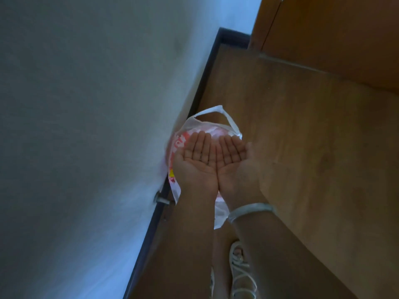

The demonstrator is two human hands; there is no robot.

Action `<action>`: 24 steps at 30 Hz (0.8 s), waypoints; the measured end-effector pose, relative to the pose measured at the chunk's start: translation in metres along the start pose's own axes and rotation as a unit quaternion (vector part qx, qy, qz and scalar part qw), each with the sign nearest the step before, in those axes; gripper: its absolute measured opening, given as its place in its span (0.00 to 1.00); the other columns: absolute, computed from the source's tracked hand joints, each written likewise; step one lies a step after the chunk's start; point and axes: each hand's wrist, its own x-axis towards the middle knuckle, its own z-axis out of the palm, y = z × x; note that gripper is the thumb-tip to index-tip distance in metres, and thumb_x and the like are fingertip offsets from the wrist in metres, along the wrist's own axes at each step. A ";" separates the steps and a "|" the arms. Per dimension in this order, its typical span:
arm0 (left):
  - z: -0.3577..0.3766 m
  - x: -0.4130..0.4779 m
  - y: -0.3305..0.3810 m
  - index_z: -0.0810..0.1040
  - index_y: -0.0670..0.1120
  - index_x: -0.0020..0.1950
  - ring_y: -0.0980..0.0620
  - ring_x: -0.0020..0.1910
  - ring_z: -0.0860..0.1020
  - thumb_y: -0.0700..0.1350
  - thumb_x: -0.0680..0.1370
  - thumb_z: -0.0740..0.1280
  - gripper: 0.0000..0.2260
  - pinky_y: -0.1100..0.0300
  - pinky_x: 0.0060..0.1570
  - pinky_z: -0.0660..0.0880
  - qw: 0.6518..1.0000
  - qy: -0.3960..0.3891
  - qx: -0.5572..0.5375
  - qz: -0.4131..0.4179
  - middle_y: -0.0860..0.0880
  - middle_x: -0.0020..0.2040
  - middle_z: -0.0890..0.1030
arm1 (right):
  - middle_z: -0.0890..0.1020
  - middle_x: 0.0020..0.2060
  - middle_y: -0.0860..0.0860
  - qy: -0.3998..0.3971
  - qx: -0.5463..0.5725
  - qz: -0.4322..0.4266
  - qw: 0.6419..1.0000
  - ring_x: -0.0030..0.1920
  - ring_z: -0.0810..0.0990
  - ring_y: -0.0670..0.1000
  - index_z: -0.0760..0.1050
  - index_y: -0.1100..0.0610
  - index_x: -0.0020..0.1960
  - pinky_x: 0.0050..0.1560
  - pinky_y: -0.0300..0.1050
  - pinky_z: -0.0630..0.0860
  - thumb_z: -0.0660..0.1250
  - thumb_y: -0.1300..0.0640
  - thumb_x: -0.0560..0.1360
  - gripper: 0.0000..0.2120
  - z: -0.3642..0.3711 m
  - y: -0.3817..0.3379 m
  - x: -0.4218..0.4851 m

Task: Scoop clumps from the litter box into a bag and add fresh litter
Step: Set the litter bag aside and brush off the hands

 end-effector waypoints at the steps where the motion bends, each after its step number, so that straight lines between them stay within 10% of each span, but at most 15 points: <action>1: -0.010 0.013 -0.005 0.79 0.40 0.55 0.45 0.54 0.81 0.48 0.82 0.50 0.20 0.49 0.62 0.73 1.000 0.010 0.008 0.002 0.43 0.51 0.83 | 0.84 0.38 0.53 0.013 -0.008 0.004 1.000 0.42 0.84 0.49 0.78 0.59 0.43 0.50 0.44 0.80 0.57 0.51 0.80 0.16 -0.009 0.004 0.013; 14: -0.048 0.095 -0.027 0.75 0.46 0.64 0.59 0.55 0.79 0.51 0.82 0.53 0.17 0.59 0.59 0.72 0.957 0.030 0.281 0.062 0.49 0.58 0.81 | 0.83 0.40 0.50 0.035 -0.282 -0.099 0.954 0.40 0.83 0.43 0.77 0.57 0.47 0.42 0.36 0.78 0.54 0.48 0.81 0.17 -0.049 0.022 0.095; 16: -0.056 0.101 -0.025 0.77 0.51 0.56 0.68 0.49 0.76 0.49 0.82 0.55 0.12 0.59 0.57 0.73 0.860 -0.004 0.488 0.146 0.57 0.51 0.79 | 0.82 0.47 0.48 -0.014 -0.516 -0.161 0.841 0.51 0.80 0.46 0.78 0.51 0.51 0.54 0.44 0.77 0.53 0.48 0.80 0.15 -0.052 0.021 0.100; 20: -0.101 0.119 -0.014 0.76 0.50 0.62 0.45 0.71 0.64 0.51 0.77 0.50 0.21 0.40 0.69 0.60 0.409 -0.096 0.844 0.334 0.48 0.67 0.74 | 0.77 0.53 0.46 -0.102 -0.687 -0.202 0.691 0.56 0.74 0.43 0.74 0.51 0.57 0.64 0.46 0.69 0.54 0.58 0.81 0.12 -0.061 0.018 0.103; 22: -0.105 0.115 -0.007 0.74 0.52 0.64 0.42 0.73 0.62 0.51 0.75 0.54 0.20 0.38 0.70 0.57 0.318 -0.055 0.882 0.342 0.48 0.71 0.70 | 0.77 0.56 0.50 -0.121 -0.778 -0.260 0.559 0.59 0.72 0.49 0.73 0.56 0.61 0.66 0.47 0.64 0.55 0.61 0.77 0.15 -0.064 0.014 0.105; 24: -0.100 0.107 -0.002 0.74 0.51 0.65 0.43 0.72 0.65 0.48 0.74 0.60 0.19 0.38 0.70 0.56 0.300 -0.038 0.893 0.333 0.48 0.69 0.72 | 0.76 0.60 0.55 -0.117 -0.835 -0.268 0.467 0.62 0.70 0.55 0.71 0.59 0.64 0.67 0.48 0.62 0.60 0.62 0.74 0.19 -0.068 0.010 0.110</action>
